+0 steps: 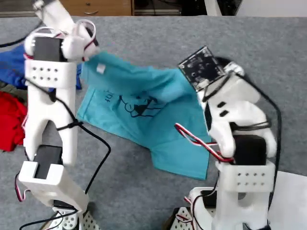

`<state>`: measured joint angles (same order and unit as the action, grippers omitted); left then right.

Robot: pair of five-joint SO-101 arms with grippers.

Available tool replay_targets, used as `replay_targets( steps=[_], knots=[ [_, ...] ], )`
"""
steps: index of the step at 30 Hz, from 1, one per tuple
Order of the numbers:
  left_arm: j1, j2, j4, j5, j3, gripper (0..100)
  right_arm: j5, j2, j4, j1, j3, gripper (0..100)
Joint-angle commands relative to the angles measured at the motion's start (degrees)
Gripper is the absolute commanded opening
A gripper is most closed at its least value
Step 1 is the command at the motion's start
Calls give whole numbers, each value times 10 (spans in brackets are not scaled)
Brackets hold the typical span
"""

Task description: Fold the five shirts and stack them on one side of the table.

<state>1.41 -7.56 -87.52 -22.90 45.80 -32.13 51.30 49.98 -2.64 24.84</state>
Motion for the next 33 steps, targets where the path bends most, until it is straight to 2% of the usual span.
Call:
replay_targets(
  steps=[1,5,9,12,16,19,22,28,33],
  knots=[
    [-6,8,7,-6,144,19,46,6,-25,43,-112,4],
    [-6,9,-4,12,286,20,69,6,-21,88,-216,4],
    [-4,9,-55,52,397,20,69,6,-19,116,-297,4],
    [3,10,-137,139,468,19,67,6,0,130,-361,4],
    [-17,26,-135,151,499,19,66,6,27,130,-435,4],
    [-18,89,-135,151,468,19,65,6,40,130,-482,4],
    [-17,171,-135,152,384,19,65,6,40,130,-521,4],
    [-17,356,-134,154,122,19,64,6,41,130,-555,5],
    [-18,483,-132,156,-39,19,40,5,113,112,-591,5]
  ],
)
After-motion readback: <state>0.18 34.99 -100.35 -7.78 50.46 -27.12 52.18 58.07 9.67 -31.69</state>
